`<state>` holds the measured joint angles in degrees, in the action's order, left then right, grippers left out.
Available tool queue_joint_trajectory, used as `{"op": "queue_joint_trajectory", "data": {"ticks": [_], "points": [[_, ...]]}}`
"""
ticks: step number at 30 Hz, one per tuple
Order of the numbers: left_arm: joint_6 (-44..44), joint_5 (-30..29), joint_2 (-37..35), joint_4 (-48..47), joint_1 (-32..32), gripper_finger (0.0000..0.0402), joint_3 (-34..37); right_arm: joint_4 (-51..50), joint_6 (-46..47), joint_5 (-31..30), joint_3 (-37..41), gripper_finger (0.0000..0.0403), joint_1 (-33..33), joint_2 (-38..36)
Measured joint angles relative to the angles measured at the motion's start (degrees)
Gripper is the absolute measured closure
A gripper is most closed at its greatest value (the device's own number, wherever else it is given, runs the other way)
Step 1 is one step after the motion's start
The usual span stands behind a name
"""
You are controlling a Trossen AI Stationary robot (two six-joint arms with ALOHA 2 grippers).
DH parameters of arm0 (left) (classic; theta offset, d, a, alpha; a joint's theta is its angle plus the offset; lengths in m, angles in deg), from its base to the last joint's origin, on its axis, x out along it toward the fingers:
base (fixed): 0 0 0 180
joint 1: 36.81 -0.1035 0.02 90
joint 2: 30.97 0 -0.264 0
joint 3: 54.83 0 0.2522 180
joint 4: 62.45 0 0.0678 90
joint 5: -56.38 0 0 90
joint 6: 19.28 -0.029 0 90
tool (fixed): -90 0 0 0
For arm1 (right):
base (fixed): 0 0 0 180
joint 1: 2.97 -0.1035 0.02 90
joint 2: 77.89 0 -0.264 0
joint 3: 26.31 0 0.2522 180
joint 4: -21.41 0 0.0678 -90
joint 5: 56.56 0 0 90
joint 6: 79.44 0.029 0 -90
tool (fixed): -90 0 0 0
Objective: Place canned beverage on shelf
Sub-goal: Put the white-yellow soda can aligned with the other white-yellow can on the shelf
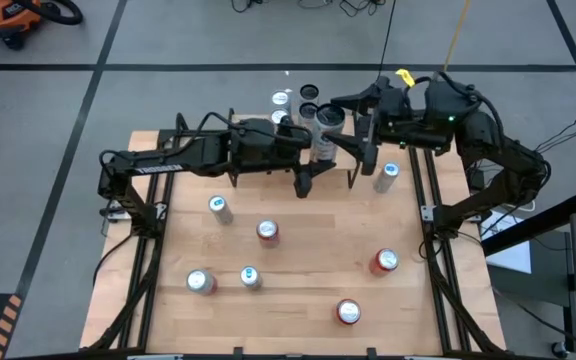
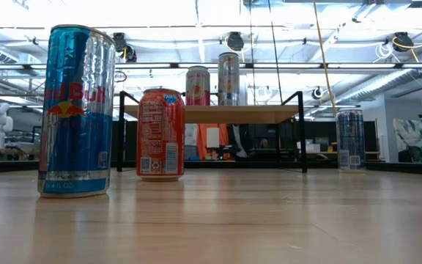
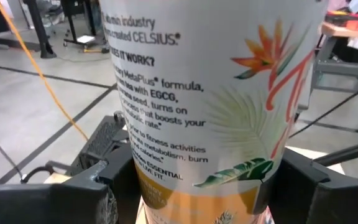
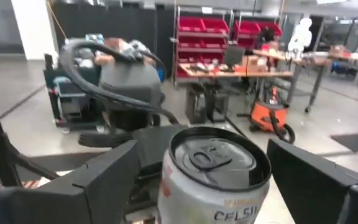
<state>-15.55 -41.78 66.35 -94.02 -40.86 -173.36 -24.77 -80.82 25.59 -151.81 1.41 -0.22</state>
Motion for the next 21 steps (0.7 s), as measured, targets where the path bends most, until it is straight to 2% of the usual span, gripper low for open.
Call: {"op": "queue_joint_trajectory", "data": {"ticks": [9, 15, 21], "points": [[0.1, -4.3, -0.1, 0.3, 0.0, 0.0146, 0.0, -2.4, 2.0, -7.2, 0.0, 0.0089, 0.0, 0.0], [0.3, -7.8, -0.1, 0.5, 0.0, 0.0146, 0.0, -3.5, 3.3, -7.3, -0.1, 0.0080, -0.2, 0.2], [0.3, -8.3, -0.1, 0.8, 0.0, 0.0146, 0.0, -2.3, 4.2, -7.5, -0.1, 0.0073, -1.4, 1.1]]}}
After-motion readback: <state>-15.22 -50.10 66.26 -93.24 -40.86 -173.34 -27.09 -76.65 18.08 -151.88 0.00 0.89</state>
